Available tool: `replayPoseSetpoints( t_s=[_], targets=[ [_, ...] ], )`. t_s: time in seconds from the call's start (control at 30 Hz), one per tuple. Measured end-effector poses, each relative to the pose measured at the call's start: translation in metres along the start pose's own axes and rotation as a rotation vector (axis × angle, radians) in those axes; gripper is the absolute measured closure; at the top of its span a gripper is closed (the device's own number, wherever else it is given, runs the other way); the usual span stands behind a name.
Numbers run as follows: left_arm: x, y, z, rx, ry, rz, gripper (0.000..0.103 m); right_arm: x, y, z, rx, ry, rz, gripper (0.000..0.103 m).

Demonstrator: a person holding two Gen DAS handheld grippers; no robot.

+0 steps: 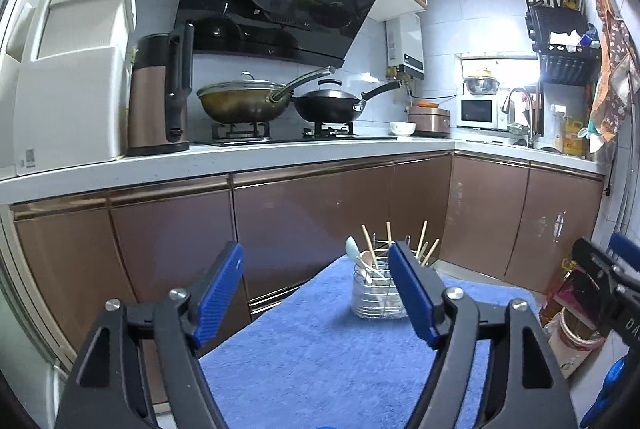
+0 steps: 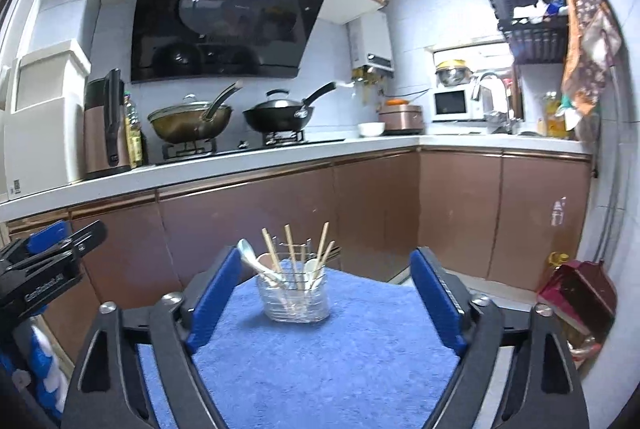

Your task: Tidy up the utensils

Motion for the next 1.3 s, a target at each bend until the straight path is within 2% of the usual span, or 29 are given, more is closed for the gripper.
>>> replayPoseSetpoints(
  t_s=[0.17,0.6,1.3],
  targets=[
    [-0.001,-0.004,-0.009,0.014,0.006,0.012,0.029,0.002,0.011,-0.010,-0.047,0.017,0.007,0.000],
    [-0.004,-0.006,-0.015,0.066,0.037,0.015,0.029,0.002,0.037,-0.019,-0.148,0.040,0.031,0.000],
    [-0.005,-0.008,-0.014,0.072,0.038,0.024,0.029,0.001,0.037,-0.021,-0.165,0.040,0.013,0.000]
  ],
)
Point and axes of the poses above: each gripper's, at about its wrist camera, not at the fingertips, and z roughly the way its jaws point, y to its right, x to its top, the point moved 8 cm from there along z, roughly the way its jaws point, and after that the axes turned 7 degrees about x, right-handed, at the moved point
